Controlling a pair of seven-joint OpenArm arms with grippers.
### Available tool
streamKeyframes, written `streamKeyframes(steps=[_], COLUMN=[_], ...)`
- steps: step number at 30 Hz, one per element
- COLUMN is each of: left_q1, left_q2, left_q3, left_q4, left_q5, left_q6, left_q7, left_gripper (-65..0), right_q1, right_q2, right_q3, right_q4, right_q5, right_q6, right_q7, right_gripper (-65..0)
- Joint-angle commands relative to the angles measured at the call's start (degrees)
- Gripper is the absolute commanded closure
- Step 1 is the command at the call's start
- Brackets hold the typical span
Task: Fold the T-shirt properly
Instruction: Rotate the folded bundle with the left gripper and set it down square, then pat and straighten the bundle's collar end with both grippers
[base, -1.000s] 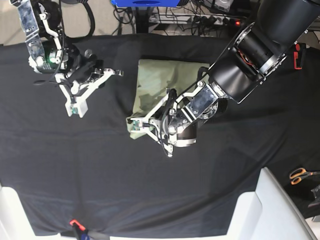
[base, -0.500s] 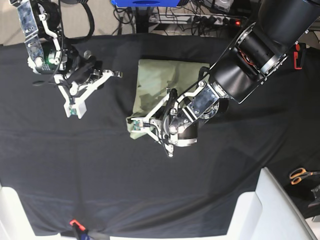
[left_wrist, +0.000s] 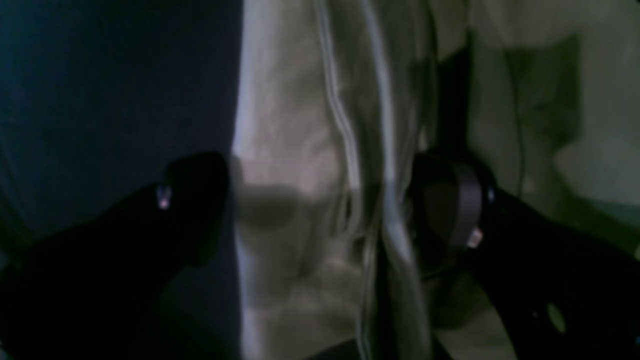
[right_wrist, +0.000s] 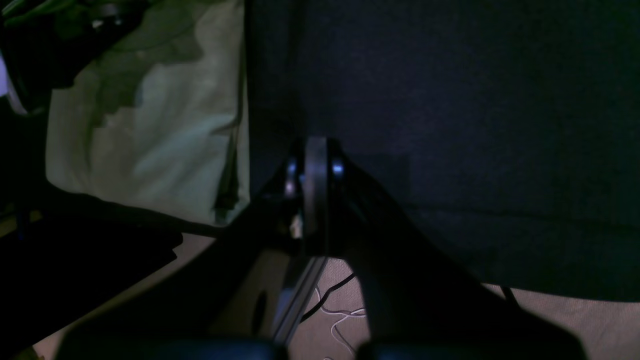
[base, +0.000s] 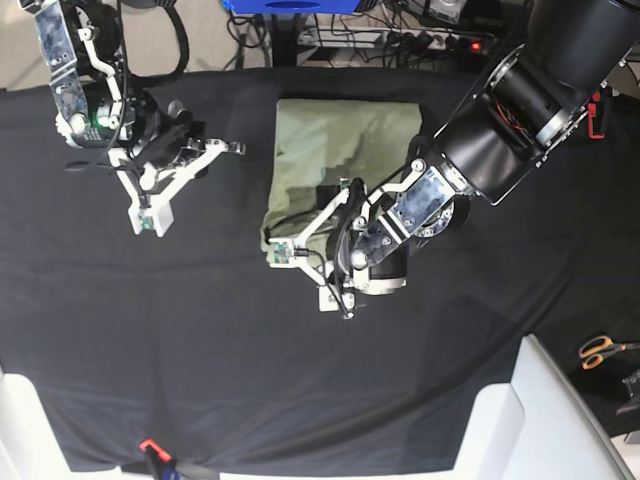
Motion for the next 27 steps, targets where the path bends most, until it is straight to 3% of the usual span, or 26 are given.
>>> streamKeyframes(steps=[1, 15, 19, 21, 25, 27], left_q1=[-2.2, -2.99, -1.32, 1.93, 13.09, 19.51], left_q2=[-0.44, -3.78, -5.19, -5.28, -5.28, -4.93], left_q3=[-0.24, -0.59, -7.54, -13.34, -25.47, -29.95], left_q4=[2.06, 10.42, 20.61, 26.42, 38.37, 41.45], left_q5=[-0.45, -0.53, -1.24, -0.62, -0.45, -0.45], left_q6=[0.06, -0.95, -0.95, -0.95, -0.95, -0.95], left_q7=[0.04, 2.15, 8.92, 12.61, 15.77, 15.77], left_gripper=[-57.1, -56.6, -55.8, -47.9, 0.0, 0.0], right_q1=[0.36, 0.28, -0.16, -0.52, 0.36, 2.39], right_q2=[0.2, 0.2, 0.2, 0.2, 2.48, 3.54], right_q3=[0.05, -0.04, -0.13, -0.3, -8.83, -14.81], right_q4=[0.81, 0.73, 0.73, 0.99, 1.17, 1.08], right_q5=[0.3, 0.3, 0.3, 0.3, 0.22, 0.22], right_q6=[0.17, 0.17, 0.35, 0.35, 0.35, 0.35], right_q7=[0.55, 0.46, 0.46, 0.46, 0.81, 0.81], right_gripper=[0.0, 0.0, 0.0, 0.0, 0.0, 0.0])
